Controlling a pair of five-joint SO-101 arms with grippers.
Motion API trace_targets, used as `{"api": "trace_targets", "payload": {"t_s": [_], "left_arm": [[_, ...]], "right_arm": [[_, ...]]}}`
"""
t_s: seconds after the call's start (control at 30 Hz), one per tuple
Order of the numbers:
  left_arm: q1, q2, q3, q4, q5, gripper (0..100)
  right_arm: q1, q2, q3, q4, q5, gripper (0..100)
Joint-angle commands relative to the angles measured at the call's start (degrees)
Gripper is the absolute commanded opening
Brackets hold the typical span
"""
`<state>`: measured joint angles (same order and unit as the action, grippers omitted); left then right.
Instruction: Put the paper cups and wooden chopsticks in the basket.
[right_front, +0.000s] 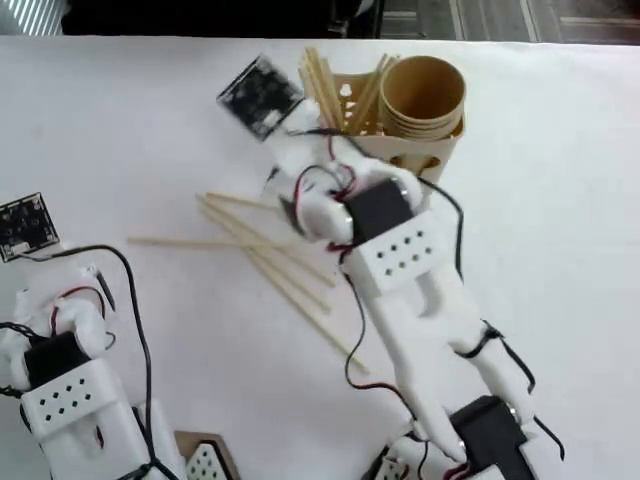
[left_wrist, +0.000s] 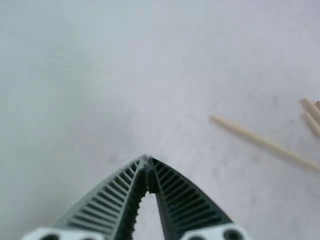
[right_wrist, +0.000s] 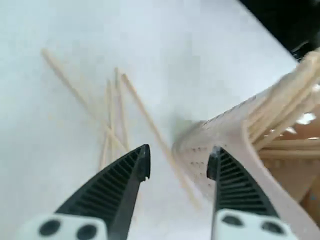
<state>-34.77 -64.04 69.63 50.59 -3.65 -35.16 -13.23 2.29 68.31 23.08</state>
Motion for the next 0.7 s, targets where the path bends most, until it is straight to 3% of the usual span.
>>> {"api": "trace_targets", "payload": {"t_s": [0.0,0.43,0.67], "left_arm": [[-0.4,-1.0,-0.3,-1.1,0.6,2],[-0.4,-1.0,-0.3,-1.1,0.4,2],[-0.4,-1.0,-0.2,-1.1,0.4,2]], "right_arm": [[-2.1,3.1,1.3,0.7,0.9,19.0],[-4.1,31.0,-8.5,-0.9,7.5,19.1],[-3.2,43.1,-19.8,5.1,12.7,19.1]]}}
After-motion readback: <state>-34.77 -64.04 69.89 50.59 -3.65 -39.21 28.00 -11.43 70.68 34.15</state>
